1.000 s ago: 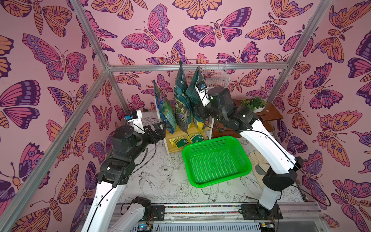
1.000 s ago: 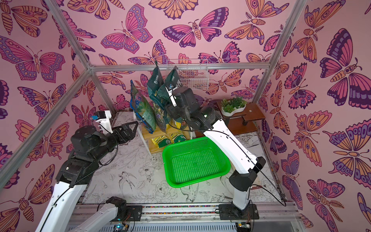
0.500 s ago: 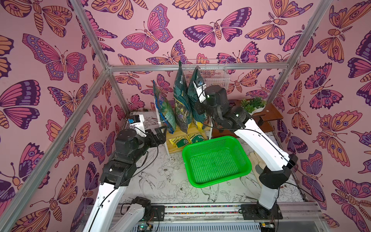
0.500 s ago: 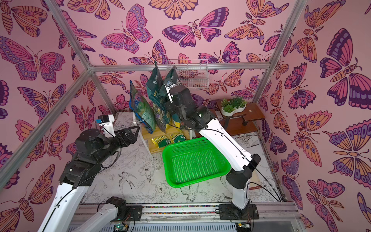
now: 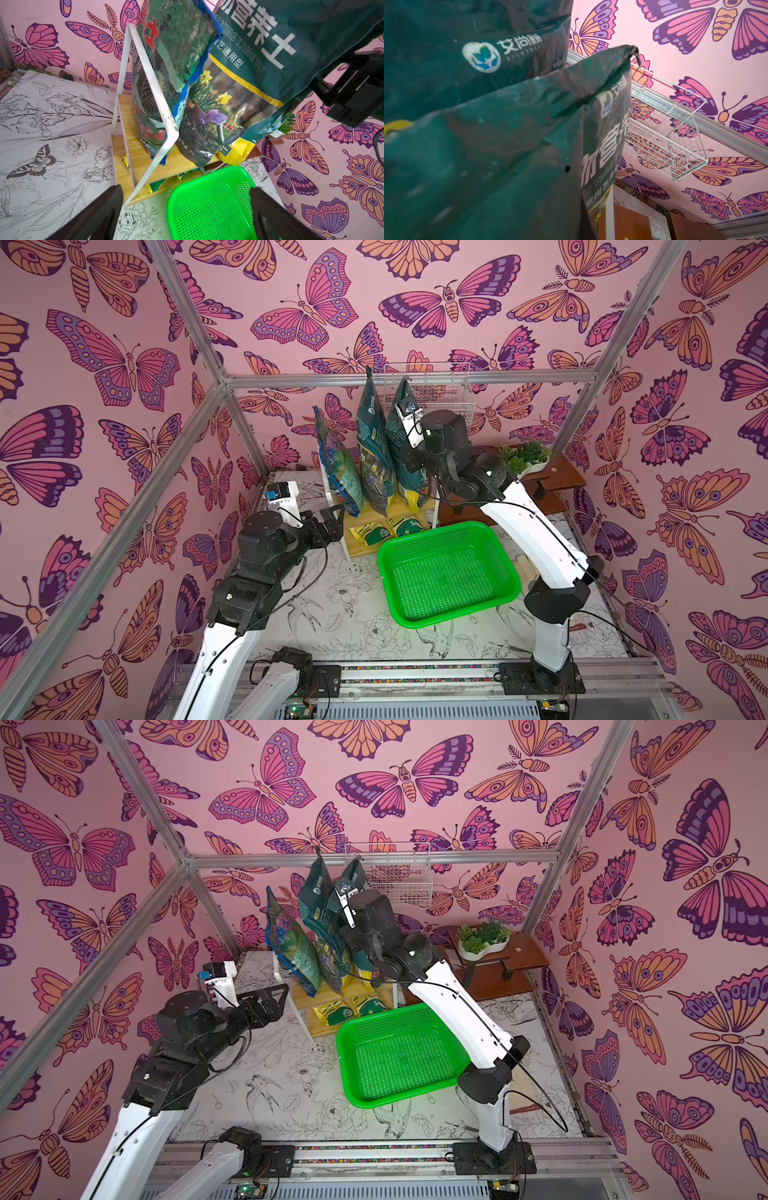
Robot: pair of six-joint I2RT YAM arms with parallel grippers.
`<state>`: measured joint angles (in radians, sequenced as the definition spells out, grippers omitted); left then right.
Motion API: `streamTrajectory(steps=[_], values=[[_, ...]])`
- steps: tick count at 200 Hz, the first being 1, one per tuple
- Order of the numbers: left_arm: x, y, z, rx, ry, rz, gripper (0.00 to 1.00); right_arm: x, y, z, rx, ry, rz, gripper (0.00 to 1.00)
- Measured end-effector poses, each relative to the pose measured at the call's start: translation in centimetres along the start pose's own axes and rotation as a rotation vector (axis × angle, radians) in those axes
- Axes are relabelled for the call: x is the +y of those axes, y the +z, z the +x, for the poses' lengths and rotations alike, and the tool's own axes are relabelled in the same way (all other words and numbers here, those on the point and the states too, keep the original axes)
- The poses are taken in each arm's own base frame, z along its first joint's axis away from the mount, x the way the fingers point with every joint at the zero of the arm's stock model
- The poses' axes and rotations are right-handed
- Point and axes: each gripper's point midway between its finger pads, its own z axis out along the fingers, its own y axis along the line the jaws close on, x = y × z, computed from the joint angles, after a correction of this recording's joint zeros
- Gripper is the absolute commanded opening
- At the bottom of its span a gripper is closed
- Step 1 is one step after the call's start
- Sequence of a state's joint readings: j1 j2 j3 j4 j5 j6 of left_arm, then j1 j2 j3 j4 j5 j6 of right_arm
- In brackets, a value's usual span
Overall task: Take down the fertilizer bag from the shelf
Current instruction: Pick up the fertilizer bag from the shelf.
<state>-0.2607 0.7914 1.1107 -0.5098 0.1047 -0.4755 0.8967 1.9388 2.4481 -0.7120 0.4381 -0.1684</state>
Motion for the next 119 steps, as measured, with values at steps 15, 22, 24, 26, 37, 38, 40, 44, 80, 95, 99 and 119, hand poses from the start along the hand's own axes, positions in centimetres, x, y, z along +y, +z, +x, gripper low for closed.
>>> streamTrajectory(steps=[15, 22, 24, 26, 37, 38, 40, 44, 80, 95, 99, 119], values=[[0.0, 0.0, 0.0, 0.001, 0.0, -0.001, 1.0, -0.1, -0.2, -0.3, -0.007, -0.006, -0.005, 0.0], [0.0, 0.0, 0.1, 0.002, 0.0, -0.001, 1.0, -0.1, -0.3, -0.4, -0.011, -0.011, -0.009, 0.0], [0.0, 0.0, 0.1, 0.002, 0.0, -0.001, 1.0, -0.1, -0.4, -0.5, -0.011, -0.011, -0.009, 0.0], [0.1, 0.0, 0.1, 0.002, 0.0, -0.001, 1.0, -0.1, -0.4, -0.5, -0.012, -0.011, -0.01, 0.0], [0.1, 0.0, 0.1, 0.003, 0.0, -0.002, 1.0, -0.1, -0.5, -0.7, -0.018, -0.014, -0.013, 0.0], [0.1, 0.0, 0.1, 0.003, 0.0, -0.002, 1.0, -0.1, -0.5, -0.7, -0.019, -0.015, -0.014, 0.0], [0.1, 0.0, 0.1, 0.003, 0.0, -0.002, 1.0, -0.1, -0.5, -0.7, -0.019, -0.016, -0.014, 0.0], [0.1, 0.0, 0.1, 0.003, 0.0, -0.002, 1.0, -0.1, -0.5, -0.8, -0.021, -0.015, -0.016, 0.0], [0.1, 0.1, 0.1, 0.004, 0.0, -0.003, 1.0, 0.3, -0.9, -1.0, -0.028, -0.012, -0.049, 0.0], [0.1, 0.2, 0.2, 0.007, 0.0, -0.004, 1.0, 0.3, -1.3, -1.0, -0.026, -0.008, -0.066, 0.0], [0.1, 0.2, 0.2, 0.008, -0.001, -0.005, 1.0, 0.3, -1.5, -1.0, -0.024, -0.007, -0.072, 0.0], [0.2, 0.4, 0.3, 0.012, -0.001, -0.006, 1.0, -0.1, -3.0, -1.2, -0.029, 0.0, -0.092, 0.0]])
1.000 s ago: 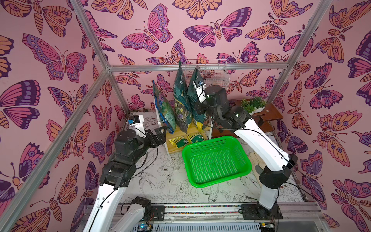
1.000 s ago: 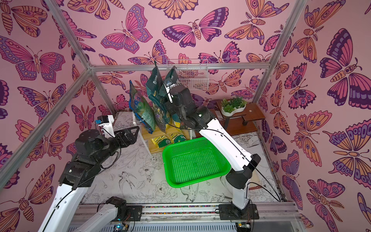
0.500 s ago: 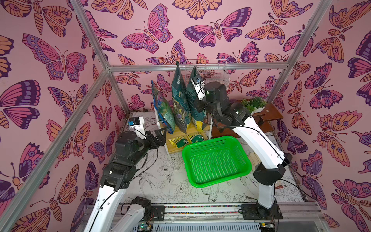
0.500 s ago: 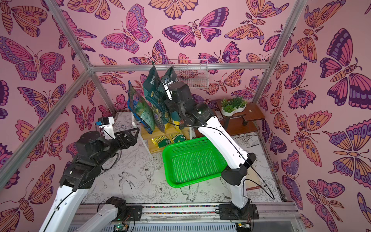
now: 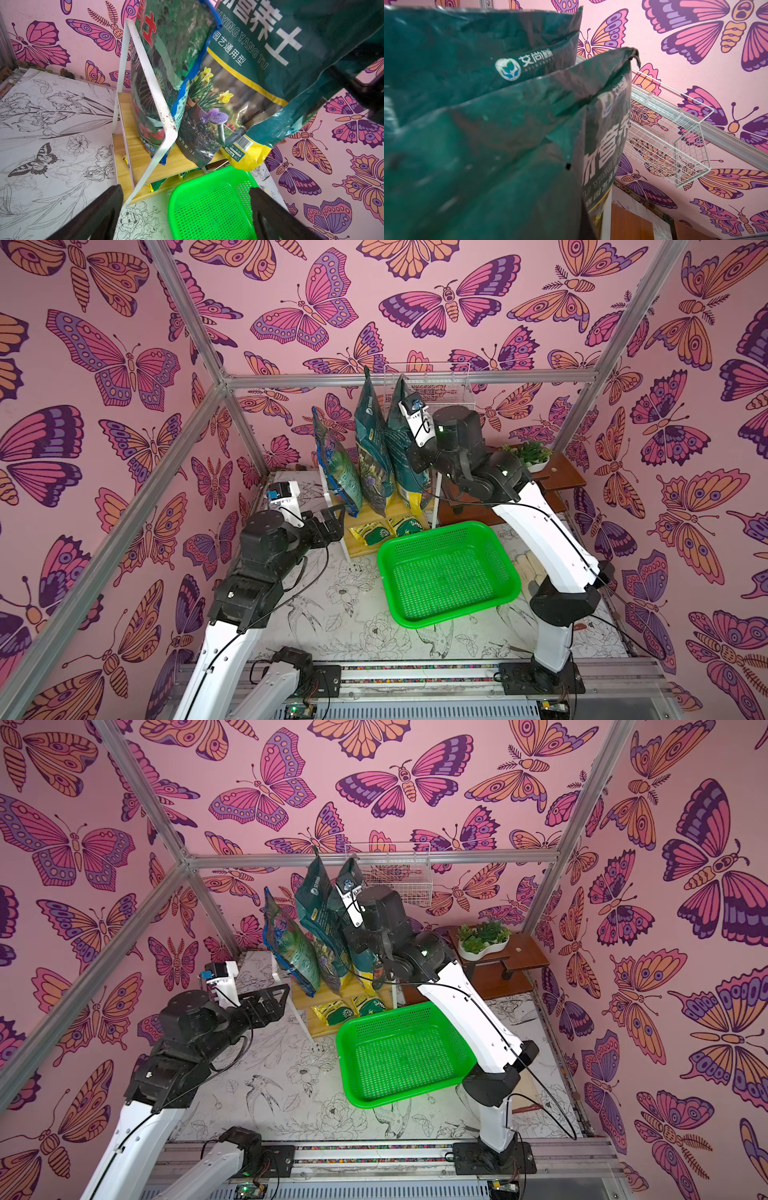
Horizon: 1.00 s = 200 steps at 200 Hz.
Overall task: Take down the fertilizer bag from the shelf
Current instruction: Pick up the fertilizer bag from the shelf.
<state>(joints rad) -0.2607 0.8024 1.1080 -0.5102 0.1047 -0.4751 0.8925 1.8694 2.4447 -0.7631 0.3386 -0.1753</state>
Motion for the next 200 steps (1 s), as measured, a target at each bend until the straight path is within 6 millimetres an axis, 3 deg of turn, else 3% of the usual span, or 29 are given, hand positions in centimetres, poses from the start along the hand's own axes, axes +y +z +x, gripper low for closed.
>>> streamTrajectory(steps=[83, 150, 200], values=[[0.1, 0.6, 0.3, 0.02, -0.003, -0.001, 1.0, -1.9, -8.0, -2.8, -0.105, 0.075, -0.06, 0.0], [-1.3, 1.2, 1.2, 0.082, -0.019, 0.075, 1.0, -2.1, -11.7, 0.2, -0.047, 0.1, -0.101, 0.0], [-2.4, 1.2, 2.4, 0.134, -0.028, 0.126, 1.0, -3.1, -16.0, 2.6, -0.008, 0.128, -0.112, 0.0]])
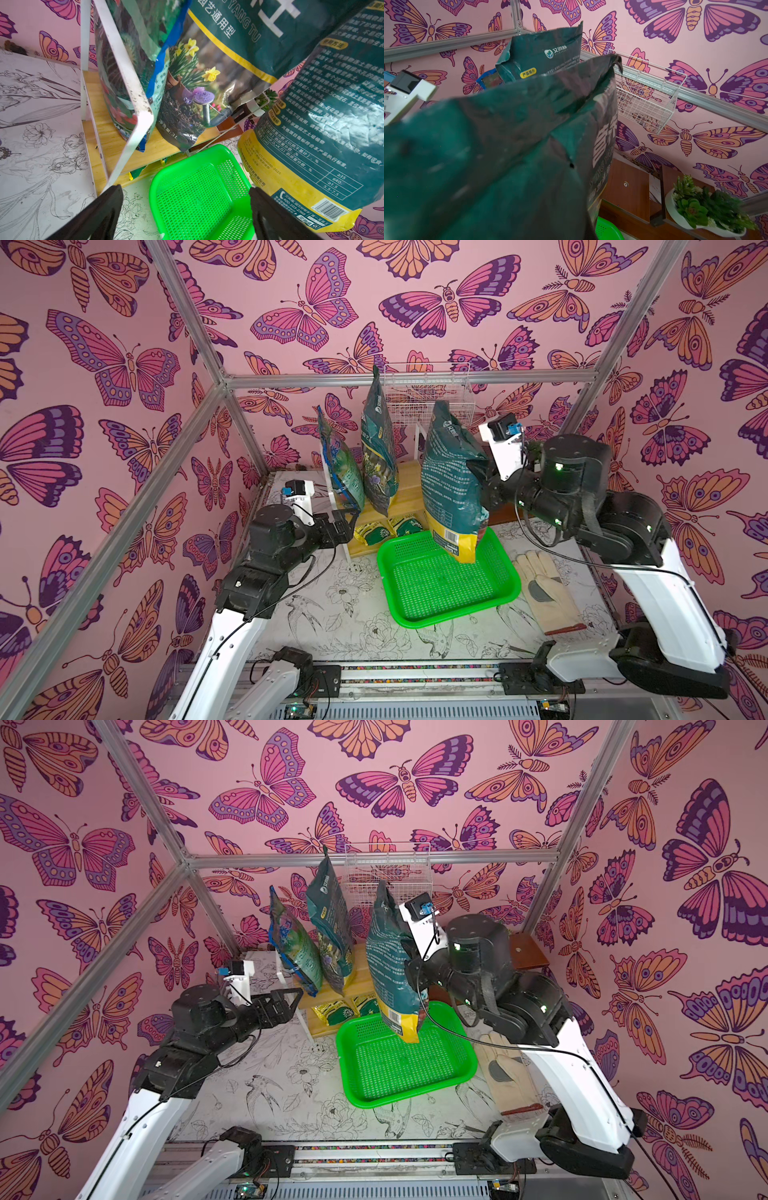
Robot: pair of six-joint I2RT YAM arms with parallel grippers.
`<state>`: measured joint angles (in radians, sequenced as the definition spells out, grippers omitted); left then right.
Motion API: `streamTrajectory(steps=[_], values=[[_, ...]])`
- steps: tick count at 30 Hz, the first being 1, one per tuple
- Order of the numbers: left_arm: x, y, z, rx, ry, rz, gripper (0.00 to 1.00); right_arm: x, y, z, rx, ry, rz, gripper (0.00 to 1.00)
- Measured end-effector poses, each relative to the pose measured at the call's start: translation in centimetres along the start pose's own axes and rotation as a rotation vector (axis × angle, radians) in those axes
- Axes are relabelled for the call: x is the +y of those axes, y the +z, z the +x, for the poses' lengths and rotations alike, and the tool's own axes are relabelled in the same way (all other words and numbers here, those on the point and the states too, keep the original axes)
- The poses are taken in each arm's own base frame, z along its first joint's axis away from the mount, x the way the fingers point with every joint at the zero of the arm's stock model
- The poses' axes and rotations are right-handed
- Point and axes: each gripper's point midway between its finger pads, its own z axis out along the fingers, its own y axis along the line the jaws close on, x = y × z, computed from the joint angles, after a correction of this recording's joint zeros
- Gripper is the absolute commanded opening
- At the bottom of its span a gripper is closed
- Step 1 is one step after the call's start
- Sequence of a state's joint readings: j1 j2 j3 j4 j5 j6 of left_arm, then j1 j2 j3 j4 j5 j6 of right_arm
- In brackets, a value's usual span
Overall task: Take down the fertilizer bag from the shelf
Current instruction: Pick up the fertilizer bag from the shelf, then place the fertilizer bag in the storage box.
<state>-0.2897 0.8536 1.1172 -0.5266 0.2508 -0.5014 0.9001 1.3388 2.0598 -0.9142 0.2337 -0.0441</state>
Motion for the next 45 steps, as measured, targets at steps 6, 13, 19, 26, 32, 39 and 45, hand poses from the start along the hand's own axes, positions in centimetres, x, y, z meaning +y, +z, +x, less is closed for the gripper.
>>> streamTrajectory(steps=[6, 13, 19, 26, 32, 39, 45], values=[[-2.1, 0.2, 1.4, 0.051, 0.011, 0.064, 1.0, -0.1, -1.0, 3.3, 0.059, 0.013, -0.001, 0.0], [-5.6, 1.2, 4.7, 0.149, 0.064, 0.139, 1.0, -0.1, 0.5, 10.2, 0.206, 0.005, 0.019, 0.0], [-6.5, 3.7, 8.6, 0.263, 0.101, 0.117, 1.0, -3.4, 1.4, 13.8, 0.28, 0.121, 0.084, 0.0], [-5.2, 5.3, 11.8, 0.33, 0.108, 0.063, 1.0, -7.7, 2.8, 18.4, 0.303, 0.39, 0.103, 0.0], [-3.6, 6.1, 13.5, 0.353, 0.102, 0.021, 1.0, -7.2, 3.8, 20.4, 0.327, 0.459, 0.03, 0.0], [-2.9, 7.3, 14.6, 0.379, 0.104, -0.006, 1.0, -6.1, 4.7, 19.5, 0.264, 0.427, -0.087, 0.0], [-1.9, 7.7, 16.0, 0.41, 0.099, -0.03, 1.0, -6.8, 5.9, 21.6, 0.231, 0.431, -0.137, 0.0]])
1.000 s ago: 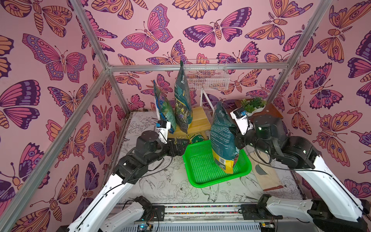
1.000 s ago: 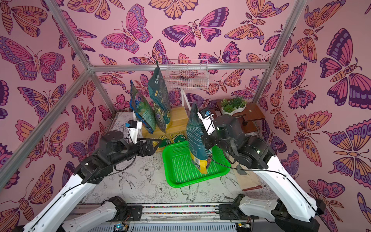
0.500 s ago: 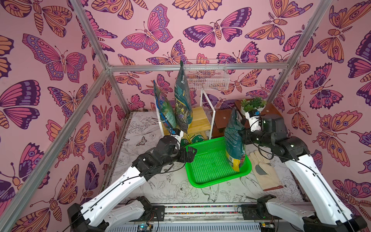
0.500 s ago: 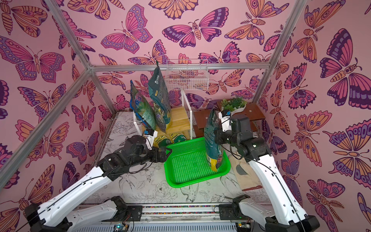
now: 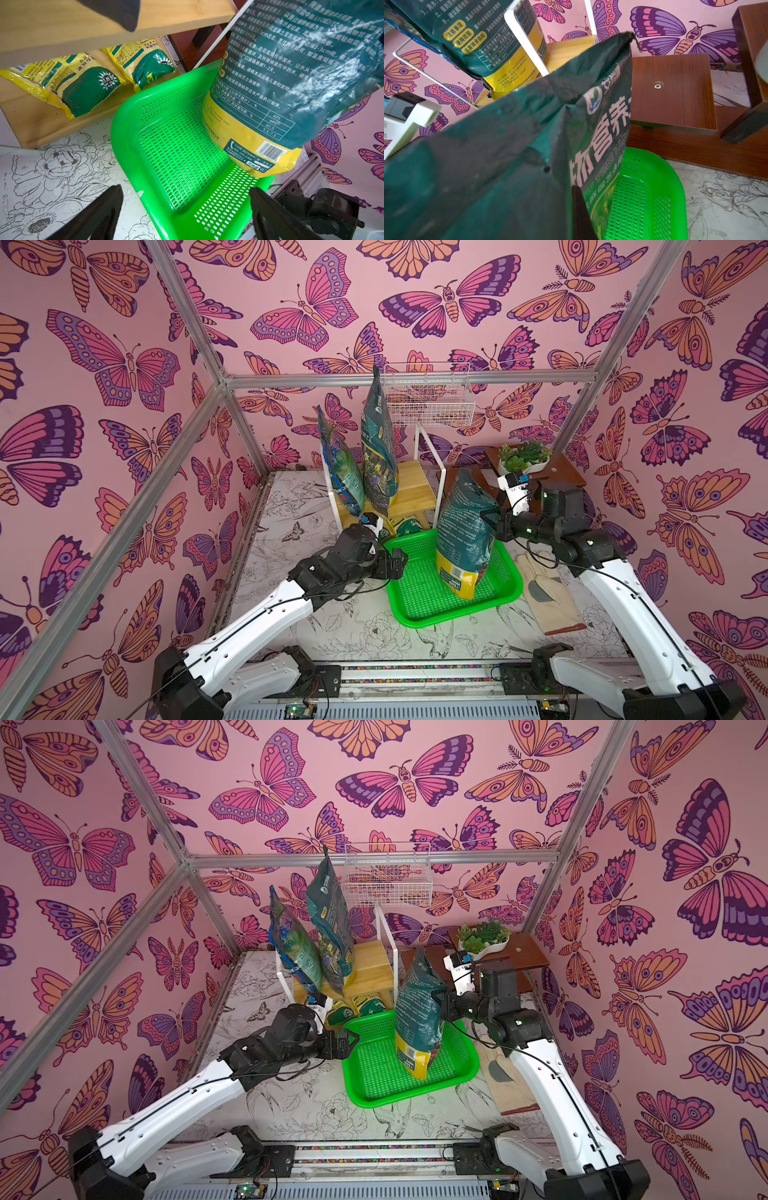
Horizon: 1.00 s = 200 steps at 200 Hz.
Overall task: Take down the fertilizer bag from the shelf
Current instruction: Place the fertilizer bag in the storage box.
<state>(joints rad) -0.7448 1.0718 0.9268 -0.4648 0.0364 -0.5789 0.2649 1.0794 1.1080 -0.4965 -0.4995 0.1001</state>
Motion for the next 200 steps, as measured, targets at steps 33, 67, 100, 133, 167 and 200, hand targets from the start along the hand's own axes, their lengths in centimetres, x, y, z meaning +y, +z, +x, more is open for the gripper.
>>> streamTrajectory(steps=[33, 67, 100, 133, 167, 200], values=[[0.3, 0.0, 0.2, 0.0, -0.002, -0.008, 1.0, -1.8, 0.2, 0.3, -0.023, 0.028, 0.003, 0.0], [0.3, 0.0, 0.1, -0.004, -0.002, -0.01, 1.0, -2.1, 0.2, -1.1, -0.05, 0.011, -0.016, 0.0], [0.3, 0.0, 0.1, -0.004, 0.0, -0.011, 1.0, -2.0, 0.2, -1.5, -0.047, -0.028, -0.028, 0.0], [0.0, -0.5, -0.8, -0.023, 0.027, -0.019, 1.0, -2.9, 0.4, 0.6, -0.04, -0.02, -0.004, 0.0], [-0.8, -1.2, -2.4, -0.062, 0.049, -0.005, 1.0, -3.7, -0.3, 2.4, -0.085, -0.006, 0.032, 0.0], [-0.7, -1.0, -2.2, -0.054, 0.05, -0.009, 1.0, -5.3, -0.8, 2.2, -0.104, 0.011, 0.099, 0.0]])
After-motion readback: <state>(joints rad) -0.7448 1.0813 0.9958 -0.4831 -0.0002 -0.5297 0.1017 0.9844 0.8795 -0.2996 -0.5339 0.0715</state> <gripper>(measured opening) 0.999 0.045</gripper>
